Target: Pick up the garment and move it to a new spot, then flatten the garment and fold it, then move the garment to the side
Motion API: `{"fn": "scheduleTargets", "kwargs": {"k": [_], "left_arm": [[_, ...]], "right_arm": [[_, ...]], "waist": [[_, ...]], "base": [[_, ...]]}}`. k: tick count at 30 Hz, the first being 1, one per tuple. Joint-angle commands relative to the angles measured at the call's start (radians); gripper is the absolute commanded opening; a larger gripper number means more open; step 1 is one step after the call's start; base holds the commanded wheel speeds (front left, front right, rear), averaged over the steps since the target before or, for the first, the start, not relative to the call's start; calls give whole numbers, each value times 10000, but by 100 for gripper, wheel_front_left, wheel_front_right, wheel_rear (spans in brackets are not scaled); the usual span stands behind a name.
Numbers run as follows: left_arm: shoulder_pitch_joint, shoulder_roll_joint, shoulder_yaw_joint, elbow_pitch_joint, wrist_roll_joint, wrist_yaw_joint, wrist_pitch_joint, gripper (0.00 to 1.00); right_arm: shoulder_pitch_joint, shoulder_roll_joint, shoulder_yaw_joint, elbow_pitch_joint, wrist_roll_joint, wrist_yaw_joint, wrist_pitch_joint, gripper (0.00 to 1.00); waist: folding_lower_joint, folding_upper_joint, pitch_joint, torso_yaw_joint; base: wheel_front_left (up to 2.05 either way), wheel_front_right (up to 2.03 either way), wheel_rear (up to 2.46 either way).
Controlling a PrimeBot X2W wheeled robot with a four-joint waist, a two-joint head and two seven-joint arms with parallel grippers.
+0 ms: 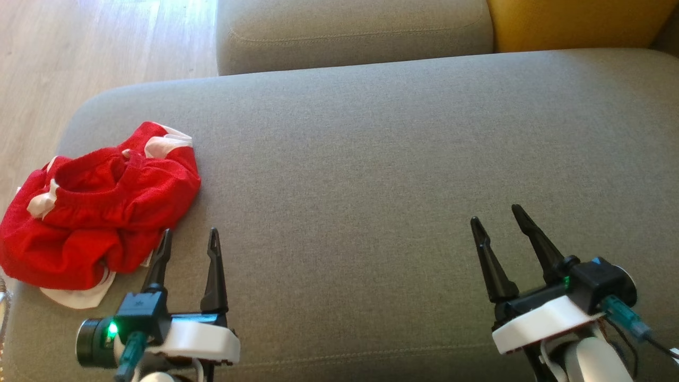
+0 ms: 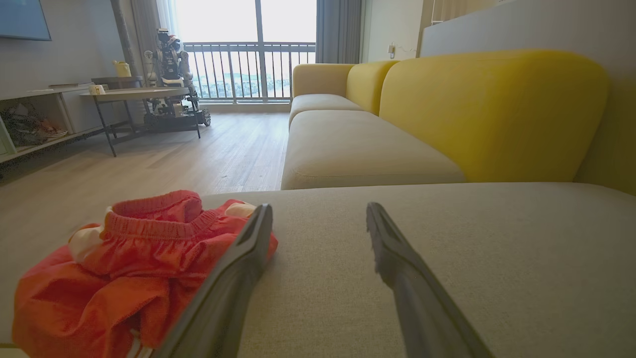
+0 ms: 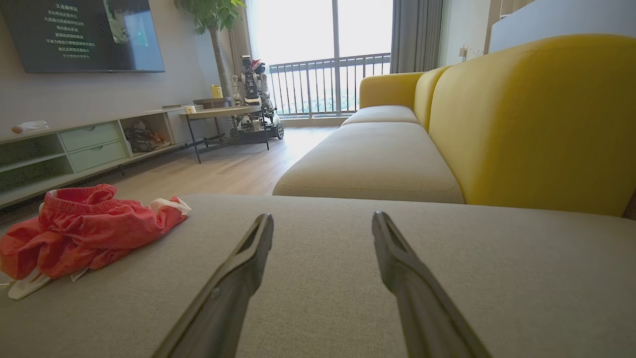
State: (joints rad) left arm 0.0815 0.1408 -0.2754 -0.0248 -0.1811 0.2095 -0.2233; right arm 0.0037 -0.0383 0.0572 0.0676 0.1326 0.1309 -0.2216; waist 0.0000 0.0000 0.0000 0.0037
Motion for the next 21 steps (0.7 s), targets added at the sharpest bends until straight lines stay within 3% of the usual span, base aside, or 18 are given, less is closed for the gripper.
{"fn": "scheduleTargets", "kwargs": {"k": [1,10,21], "left_arm": [[-314,11,302,-411,462,-40,-161,100],[-207,-162,406,-419,1345,-221,-385,100],[-148,-405,712,-217,1427,-577,-385,100]], "right_arm": [[-528,-112,281,-429,-448,-2,-180,100],[-537,-120,374,-555,-1401,-2,-402,100],[-538,-120,306,-547,-1348,-2,-402,100]], "waist": [[0,0,6,-1],[0,0,-16,-7],[0,0,-18,30]], "base": [[0,0,0],[0,0,0],[0,0,0]]}}
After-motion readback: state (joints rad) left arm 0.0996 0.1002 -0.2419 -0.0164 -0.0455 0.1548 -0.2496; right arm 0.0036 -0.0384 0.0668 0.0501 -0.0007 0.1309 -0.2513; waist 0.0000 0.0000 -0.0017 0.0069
